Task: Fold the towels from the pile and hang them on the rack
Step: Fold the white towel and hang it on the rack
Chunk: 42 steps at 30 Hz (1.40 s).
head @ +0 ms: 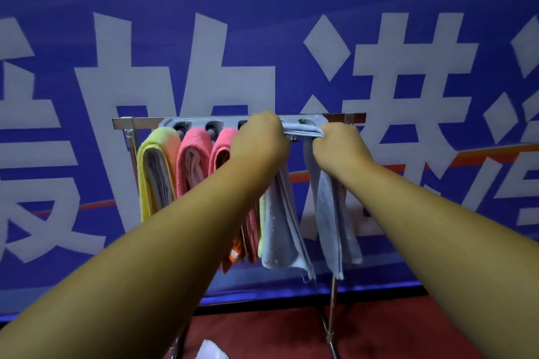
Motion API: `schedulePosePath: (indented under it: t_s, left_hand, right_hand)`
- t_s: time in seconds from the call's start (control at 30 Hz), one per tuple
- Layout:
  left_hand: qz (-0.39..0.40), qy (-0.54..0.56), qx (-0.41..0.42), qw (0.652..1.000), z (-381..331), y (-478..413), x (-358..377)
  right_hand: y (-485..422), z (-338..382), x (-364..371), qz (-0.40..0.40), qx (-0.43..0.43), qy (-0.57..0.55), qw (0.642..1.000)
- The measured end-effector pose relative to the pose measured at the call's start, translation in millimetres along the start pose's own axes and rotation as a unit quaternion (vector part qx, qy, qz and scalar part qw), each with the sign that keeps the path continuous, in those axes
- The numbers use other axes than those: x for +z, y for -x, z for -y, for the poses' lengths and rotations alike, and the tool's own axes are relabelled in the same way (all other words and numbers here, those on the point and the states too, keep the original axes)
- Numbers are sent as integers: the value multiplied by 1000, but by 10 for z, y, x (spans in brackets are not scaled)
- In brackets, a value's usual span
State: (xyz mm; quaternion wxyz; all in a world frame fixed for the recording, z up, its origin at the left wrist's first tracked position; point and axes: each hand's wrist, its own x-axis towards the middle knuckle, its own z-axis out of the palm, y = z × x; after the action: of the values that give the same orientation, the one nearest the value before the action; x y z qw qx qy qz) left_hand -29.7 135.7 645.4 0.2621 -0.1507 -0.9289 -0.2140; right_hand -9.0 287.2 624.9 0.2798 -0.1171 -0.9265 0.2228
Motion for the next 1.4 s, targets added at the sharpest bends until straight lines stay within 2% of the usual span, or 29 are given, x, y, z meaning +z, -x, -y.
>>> schedulePosePath:
  t_s: [0.1, 0.2, 0.33, 0.43, 0.53, 0.6, 0.7, 0.77, 0.8, 0.9, 1.03, 1.2, 1.3, 1.4]
  left_hand:
    - [8, -53, -17, 998, 78, -178, -135]
    - [46, -90, -44, 994, 127, -397, -278]
    - [81, -97, -69, 990, 203, -605, -249]
    - [81, -85, -76, 990, 230, -689, -185]
    - [113, -72, -101, 986, 247, -760, -121]
    - [68, -79, -78, 991, 256, -808, -76]
    - [-18, -120, -41, 992, 298, -792, -14]
    - [-58, -150, -16, 987, 322, -765, 33]
    - [-60, -156, -13, 986, 335, -749, 62]
    - [-20, -166, -20, 986, 433, -694, 159]
    - [2, -181, 27, 983, 561, -636, 182]
    - [62, -187, 26, 980, 571, -603, 185]
    - [40, -226, 31, 973, 579, -624, 205]
    - [-31, -181, 16, 983, 601, -667, 179]
  right_hand:
    - [-147, 43, 85, -26, -47, 22, 998]
    - [-264, 156, 171, -15, -69, 51, 996]
    - [-466, 279, 276, 23, -59, 114, 991]
    - [-538, 235, 361, 24, -73, 91, 993]
    - [-660, 333, 415, 89, -16, 127, 988]
    - [-731, 364, 488, 82, -4, 146, 986]
    - [-737, 312, 590, -9, -62, 173, 983]
    - [-739, 310, 591, -31, -81, 207, 975]
    - [-750, 336, 579, -27, -79, 206, 975]
    - [-752, 361, 565, 49, -67, 174, 981]
    - [-590, 206, 615, 44, -128, 150, 979]
    - [-625, 166, 632, 25, -112, 124, 986]
    - [-653, 215, 625, 5, -107, 130, 986]
    - [-658, 286, 579, -15, -101, 129, 986]
